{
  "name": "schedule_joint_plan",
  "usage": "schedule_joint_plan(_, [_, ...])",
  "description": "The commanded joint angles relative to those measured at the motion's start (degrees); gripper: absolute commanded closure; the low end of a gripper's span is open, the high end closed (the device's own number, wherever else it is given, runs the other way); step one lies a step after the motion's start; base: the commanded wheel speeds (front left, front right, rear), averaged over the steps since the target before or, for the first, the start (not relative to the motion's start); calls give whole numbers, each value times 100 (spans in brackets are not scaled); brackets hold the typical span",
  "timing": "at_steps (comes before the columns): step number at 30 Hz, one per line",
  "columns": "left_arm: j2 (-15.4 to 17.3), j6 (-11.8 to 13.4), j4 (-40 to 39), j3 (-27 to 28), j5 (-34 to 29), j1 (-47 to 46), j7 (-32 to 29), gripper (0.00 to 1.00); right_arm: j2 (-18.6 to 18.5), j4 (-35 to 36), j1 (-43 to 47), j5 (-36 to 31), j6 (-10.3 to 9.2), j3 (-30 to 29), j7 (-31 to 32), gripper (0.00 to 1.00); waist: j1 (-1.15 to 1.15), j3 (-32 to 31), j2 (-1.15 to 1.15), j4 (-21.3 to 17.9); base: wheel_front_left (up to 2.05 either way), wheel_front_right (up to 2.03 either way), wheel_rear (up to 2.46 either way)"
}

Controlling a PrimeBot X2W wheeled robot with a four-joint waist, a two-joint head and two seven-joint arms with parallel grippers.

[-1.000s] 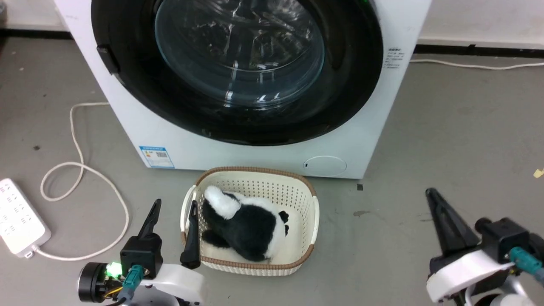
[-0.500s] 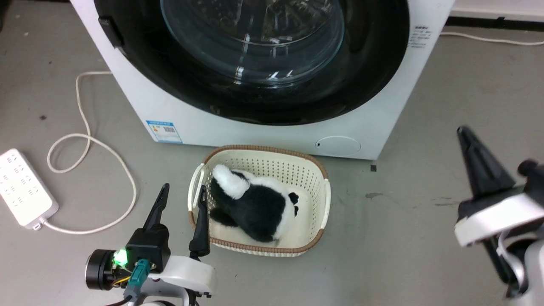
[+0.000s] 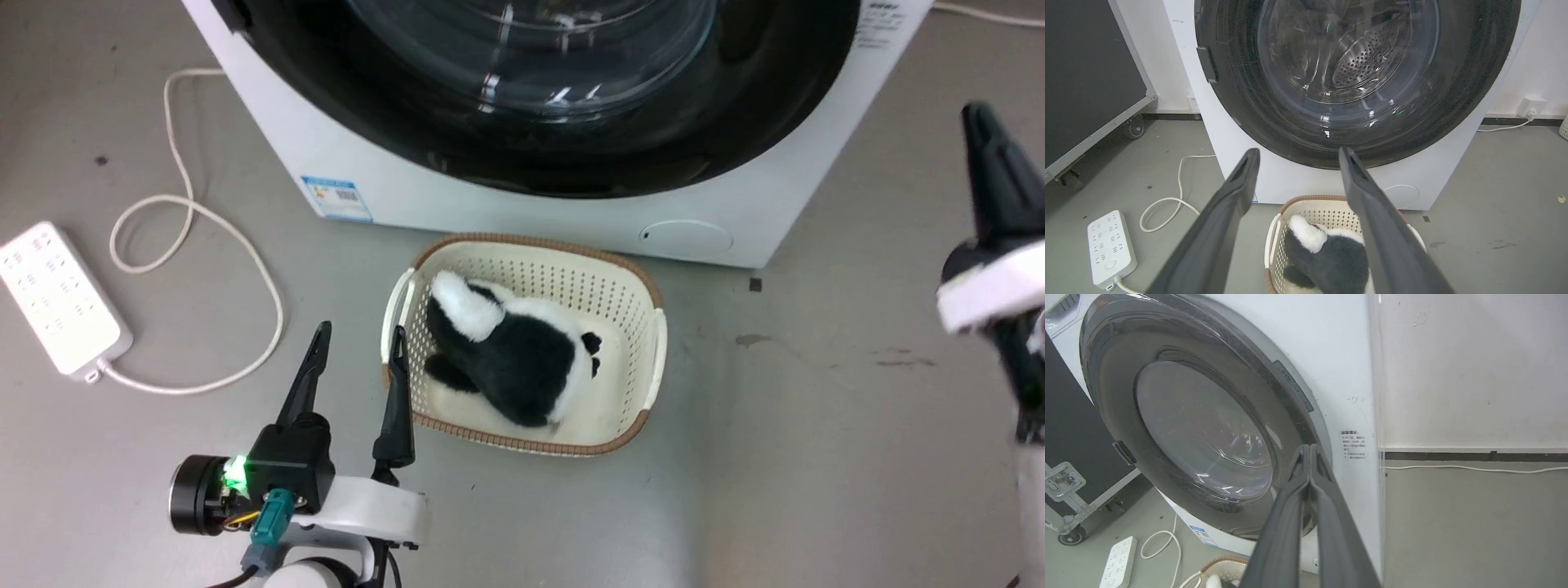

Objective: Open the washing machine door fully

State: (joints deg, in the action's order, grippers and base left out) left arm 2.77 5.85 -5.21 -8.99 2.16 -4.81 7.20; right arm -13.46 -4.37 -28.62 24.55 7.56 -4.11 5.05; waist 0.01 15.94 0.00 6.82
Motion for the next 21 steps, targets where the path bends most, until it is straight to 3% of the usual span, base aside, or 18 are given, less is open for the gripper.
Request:
schedule_joint_plan(1, [5, 29, -32, -46, 3, -103, 65, 0, -41, -70, -244, 156, -3, -45, 64, 100, -1, 78, 0, 60, 0, 0, 0])
schedule_joint_plan(11, [6, 179, -168, -246, 133, -214, 184, 0, -83, -1175, -1468, 1326, -4, -537, 1227, 100, -1, 395, 0, 316, 0, 0, 0])
schedule_joint_plan(21, [7, 279, -252, -350, 205, -272, 304, 0, -283, -2387, -2681, 1741, -4, -1071, 2151, 100, -1, 626, 0, 616, 0, 0, 0])
